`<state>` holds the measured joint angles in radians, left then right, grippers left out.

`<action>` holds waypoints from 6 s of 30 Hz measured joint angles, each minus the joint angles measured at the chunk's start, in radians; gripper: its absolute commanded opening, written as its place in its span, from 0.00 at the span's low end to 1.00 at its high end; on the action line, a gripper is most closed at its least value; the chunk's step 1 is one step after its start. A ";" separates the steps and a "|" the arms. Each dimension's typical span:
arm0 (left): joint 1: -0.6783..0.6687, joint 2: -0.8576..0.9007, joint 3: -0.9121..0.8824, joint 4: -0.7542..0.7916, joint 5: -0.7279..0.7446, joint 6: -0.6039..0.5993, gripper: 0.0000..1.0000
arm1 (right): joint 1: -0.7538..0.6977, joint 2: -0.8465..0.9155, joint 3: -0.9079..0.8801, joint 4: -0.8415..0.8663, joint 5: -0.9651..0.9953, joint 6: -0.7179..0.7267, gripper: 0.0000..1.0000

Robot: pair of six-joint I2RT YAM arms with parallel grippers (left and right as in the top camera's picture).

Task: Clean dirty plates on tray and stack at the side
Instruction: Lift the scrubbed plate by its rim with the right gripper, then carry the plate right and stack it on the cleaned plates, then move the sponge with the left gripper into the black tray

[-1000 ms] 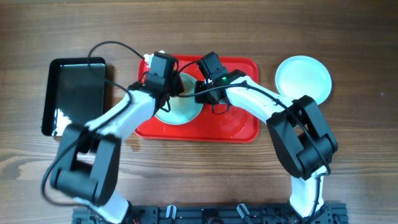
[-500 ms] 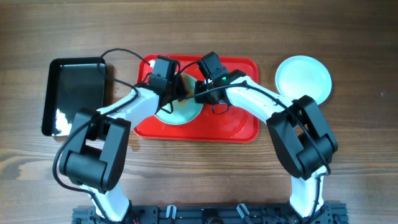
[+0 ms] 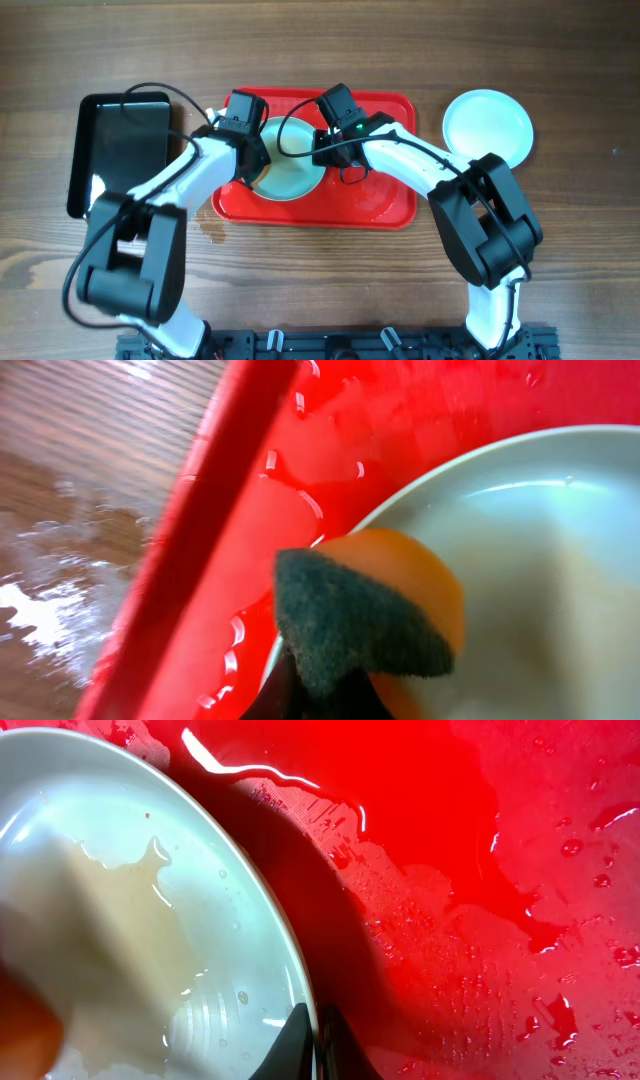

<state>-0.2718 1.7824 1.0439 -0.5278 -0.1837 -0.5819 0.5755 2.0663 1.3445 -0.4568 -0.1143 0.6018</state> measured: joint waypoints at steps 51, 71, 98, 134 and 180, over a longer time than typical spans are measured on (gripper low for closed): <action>0.017 -0.332 -0.045 -0.187 0.078 0.000 0.04 | 0.128 -0.527 -0.027 -0.013 1.250 -0.991 0.05; 0.017 -0.302 -0.045 -0.148 0.078 0.000 0.04 | 0.144 -0.527 -0.027 0.017 1.360 -1.044 0.04; 0.017 -0.302 -0.046 -0.131 0.082 0.000 0.04 | 0.058 -0.759 0.000 -0.266 0.726 -0.359 0.05; 0.017 -0.302 -0.046 -0.119 0.120 0.000 0.04 | -0.744 -0.738 -0.148 -0.230 0.351 -0.230 0.04; 0.118 -0.302 -0.047 -0.023 -0.109 0.000 0.04 | -0.638 -0.369 -0.177 -0.208 -0.521 -0.267 1.00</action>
<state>-0.1539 1.4803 0.9974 -0.5510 -0.2932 -0.5819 -0.0628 1.6970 1.1671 -0.6643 -0.6357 0.3351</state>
